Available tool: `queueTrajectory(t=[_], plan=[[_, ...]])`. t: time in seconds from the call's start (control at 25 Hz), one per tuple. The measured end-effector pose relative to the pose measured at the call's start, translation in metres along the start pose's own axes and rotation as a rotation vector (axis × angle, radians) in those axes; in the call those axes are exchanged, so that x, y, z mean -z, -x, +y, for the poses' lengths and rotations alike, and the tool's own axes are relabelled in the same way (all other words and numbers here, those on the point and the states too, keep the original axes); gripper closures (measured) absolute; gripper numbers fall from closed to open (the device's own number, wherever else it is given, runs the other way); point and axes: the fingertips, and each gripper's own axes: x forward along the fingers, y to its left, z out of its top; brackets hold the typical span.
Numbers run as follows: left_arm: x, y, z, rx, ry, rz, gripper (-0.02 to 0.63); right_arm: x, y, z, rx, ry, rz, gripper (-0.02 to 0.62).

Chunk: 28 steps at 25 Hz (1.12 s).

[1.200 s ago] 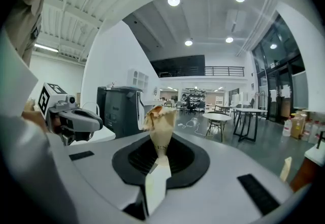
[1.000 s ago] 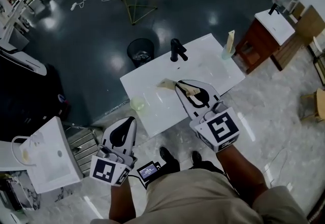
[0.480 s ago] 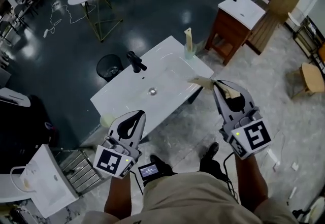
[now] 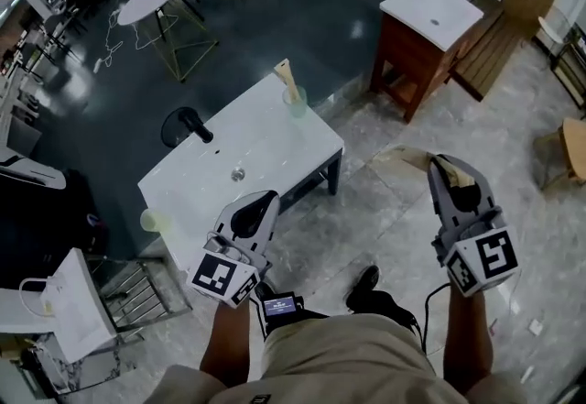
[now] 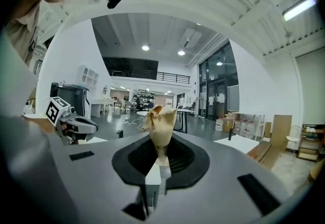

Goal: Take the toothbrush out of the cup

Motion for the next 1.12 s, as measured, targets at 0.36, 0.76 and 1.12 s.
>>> queueTrajectory(t=[0.36, 0.76, 1.12], plan=[[-0.032, -0.089, -0.068, -0.024, -0.030, 0.052, 0.598, 0.000, 0.040, -0.106, -0.025, -0.042, -0.027, 0.565], [-0.030, -0.146, -0.049, -0.029, -0.026, 0.043, 0.598, 0.008, 0.019, -0.135, -0.030, -0.041, -0.011, 0.565], [-0.008, -0.195, 0.041, -0.102, 0.013, 0.081, 0.598, 0.006, -0.052, -0.144, -0.030, -0.049, 0.022, 0.565]])
